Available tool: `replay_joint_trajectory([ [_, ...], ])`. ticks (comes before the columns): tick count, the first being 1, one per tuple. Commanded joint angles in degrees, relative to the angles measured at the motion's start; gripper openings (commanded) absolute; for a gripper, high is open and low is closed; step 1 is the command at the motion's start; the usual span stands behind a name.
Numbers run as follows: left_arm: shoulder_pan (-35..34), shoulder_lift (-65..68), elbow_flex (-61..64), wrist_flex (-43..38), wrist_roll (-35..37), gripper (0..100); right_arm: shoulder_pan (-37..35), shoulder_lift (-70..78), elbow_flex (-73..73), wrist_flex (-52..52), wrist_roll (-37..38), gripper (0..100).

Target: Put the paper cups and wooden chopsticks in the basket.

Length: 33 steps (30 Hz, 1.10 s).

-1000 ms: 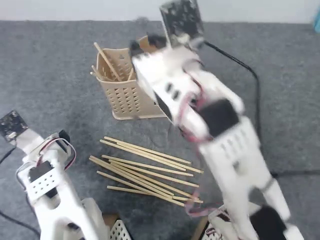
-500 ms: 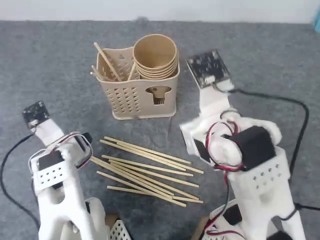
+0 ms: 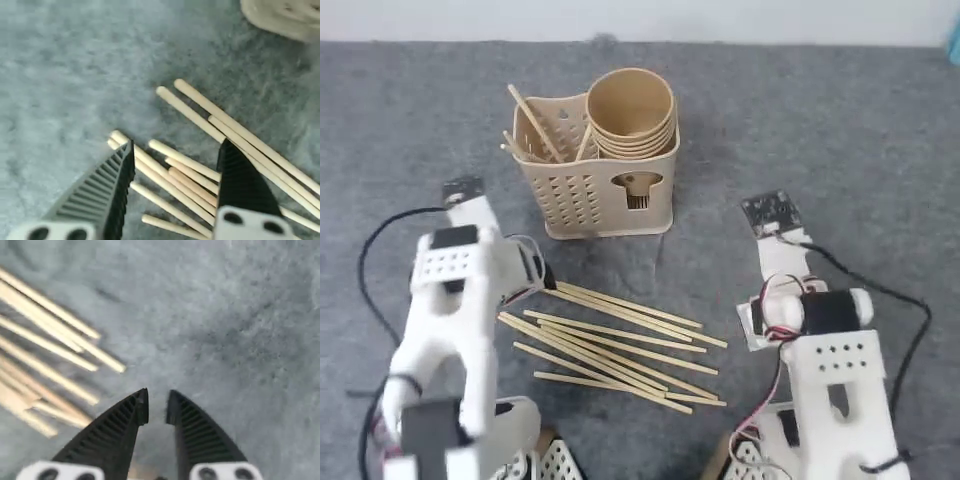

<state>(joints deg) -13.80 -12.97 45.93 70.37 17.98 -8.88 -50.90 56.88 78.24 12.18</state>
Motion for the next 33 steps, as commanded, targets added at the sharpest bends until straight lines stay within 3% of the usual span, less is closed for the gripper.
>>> replay_joint_trajectory([
  [1,1.41,5.36,-4.26,0.70,1.05,26,3.12,3.47,12.04,-17.01,2.29,2.1],
  [3,1.41,7.91,-5.23,-0.44,1.14,26,2.68,5.23,17.58,-24.57,2.29,1.9],
  [11,1.41,14.33,-5.14,-10.55,8.00,26,0.31,5.58,16.79,-21.41,2.81,1.7],
  [16,1.14,13.89,-4.97,-11.87,10.55,25,0.22,5.67,16.88,-21.49,2.81,1.9],
  [24,-0.26,10.90,-3.12,-12.22,8.00,3,0.22,5.67,16.88,-21.32,2.90,1.9],
  [33,-4.57,10.55,-3.47,-12.22,4.40,1,0.22,5.67,16.88,-21.32,2.90,1.9],
])
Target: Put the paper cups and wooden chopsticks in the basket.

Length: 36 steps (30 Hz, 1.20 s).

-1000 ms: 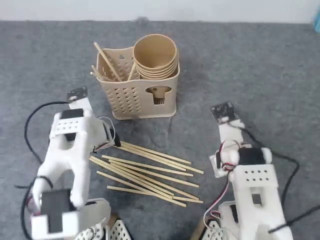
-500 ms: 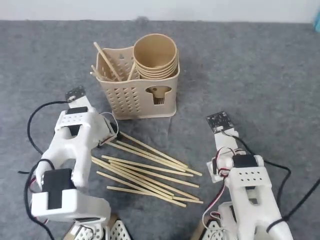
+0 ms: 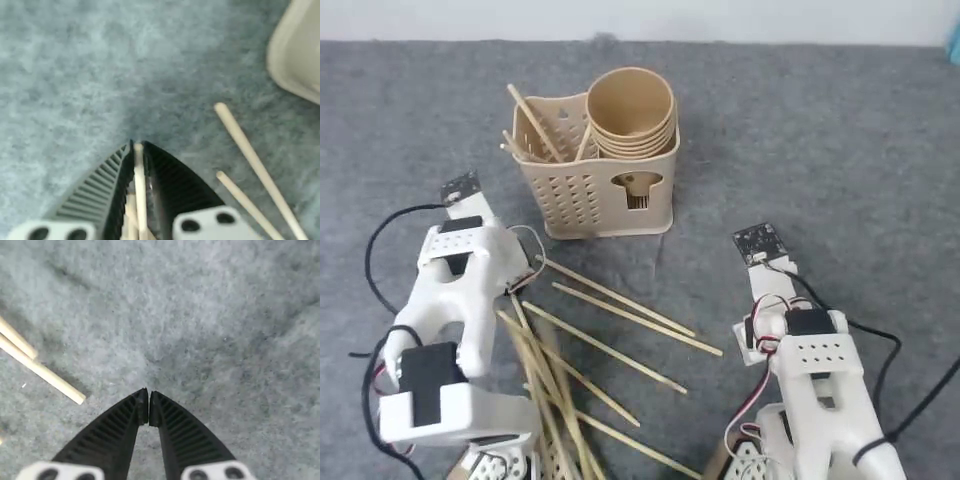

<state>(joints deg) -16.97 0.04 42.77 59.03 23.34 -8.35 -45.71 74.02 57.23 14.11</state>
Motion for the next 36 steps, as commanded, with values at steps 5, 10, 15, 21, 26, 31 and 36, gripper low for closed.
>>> replay_joint_trajectory([
  [5,-4.66,-2.46,-3.82,-0.79,-0.97,1,-0.31,0.48,-0.26,-0.22,0.97,1.9],
  [10,-8.70,-2.46,-9.71,-0.62,-0.97,1,-0.31,0.57,-0.26,-0.22,0.97,1.9],
  [15,-11.96,-2.46,-14.90,-0.62,-0.97,1,-0.31,0.66,-0.26,-0.22,0.97,1.9],
  [21,-14.07,-2.46,-20.79,-0.44,-0.97,1,-0.31,0.66,-0.26,-0.22,0.97,1.9],
  [26,-14.68,-2.46,-26.24,-0.44,-0.97,1,-0.31,0.75,-0.26,-0.31,0.97,1.9],
  [31,-15.65,-2.46,-33.45,-0.53,-1.05,1,-0.04,0.84,-0.26,-0.48,0.97,1.9],
  [36,-17.67,-2.55,-43.21,-0.53,-1.05,1,-0.04,0.84,-0.26,-0.66,0.97,1.9],
])
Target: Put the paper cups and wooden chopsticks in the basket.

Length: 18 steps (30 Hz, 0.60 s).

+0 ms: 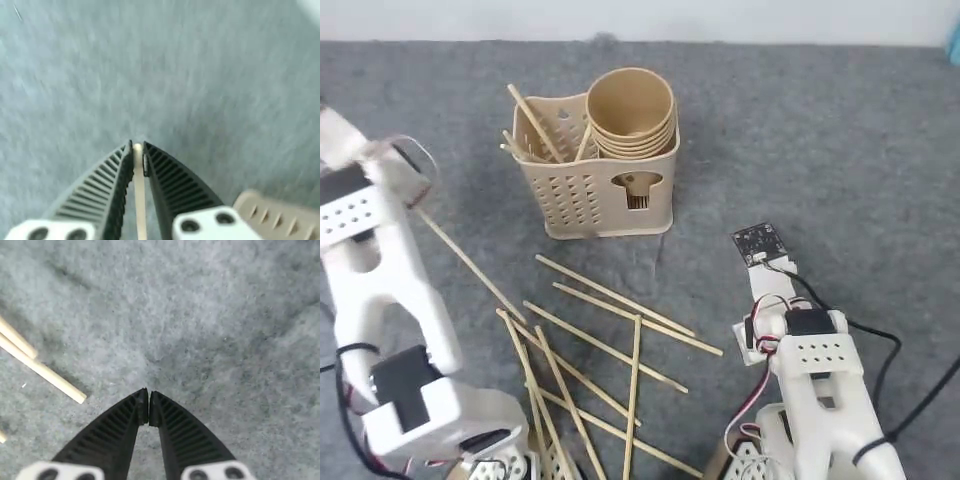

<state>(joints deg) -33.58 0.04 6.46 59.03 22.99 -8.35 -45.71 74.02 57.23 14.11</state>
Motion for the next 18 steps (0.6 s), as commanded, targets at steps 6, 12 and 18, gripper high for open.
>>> replay_joint_trajectory([
  [6,-4.13,-6.15,-21.41,-0.62,-0.70,1,-0.04,0.84,-0.26,-1.01,0.97,1.9],
  [12,-3.78,-16.62,-29.85,-2.11,-0.79,1,0.04,1.01,-0.26,-1.98,0.97,1.9],
  [18,3.16,-24.00,-30.20,-11.16,-0.79,1,0.04,1.01,-0.26,-1.98,0.97,1.9],
])
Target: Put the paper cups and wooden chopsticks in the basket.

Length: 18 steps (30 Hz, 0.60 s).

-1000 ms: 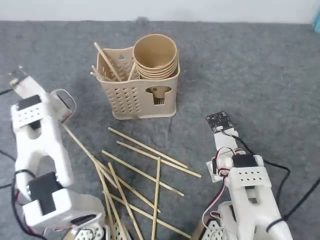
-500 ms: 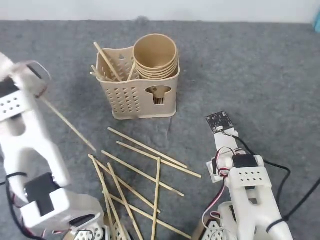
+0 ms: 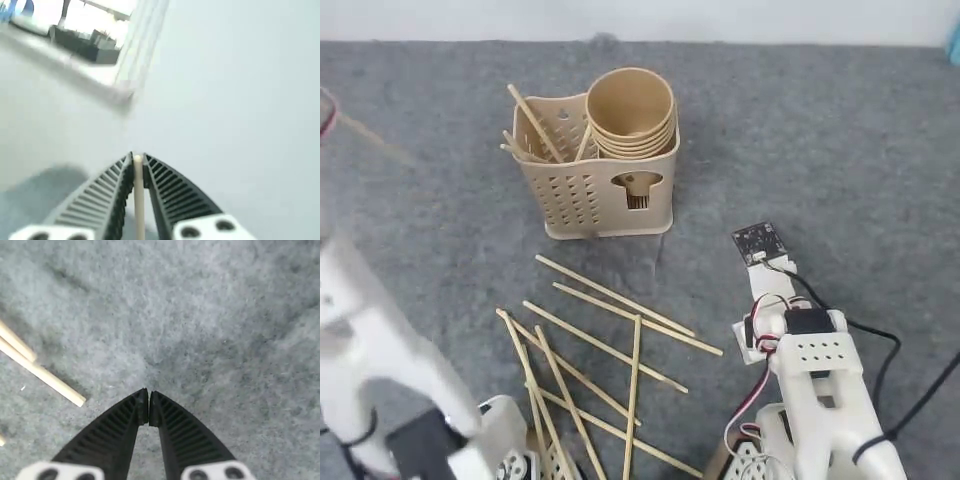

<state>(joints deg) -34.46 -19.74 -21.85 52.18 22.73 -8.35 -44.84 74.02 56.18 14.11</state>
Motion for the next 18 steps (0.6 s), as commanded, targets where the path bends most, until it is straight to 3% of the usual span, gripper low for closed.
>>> replay_joint_trajectory([
  [1,6.07,-4.66,-1.89,-5.10,-0.53,1,0.04,0.13,-0.26,-0.92,0.97,1.9],
  [8,21.01,-4.66,0.40,-13.63,-1.23,1,0.13,0.13,-0.26,-0.92,0.97,1.9],
  [12,27.52,-4.84,7.69,-22.95,-10.46,1,0.13,0.13,-0.26,-0.92,0.97,1.9],
  [18,32.97,-5.36,19.12,-23.82,-18.64,1,0.13,0.13,-0.26,-0.92,0.97,1.9],
])
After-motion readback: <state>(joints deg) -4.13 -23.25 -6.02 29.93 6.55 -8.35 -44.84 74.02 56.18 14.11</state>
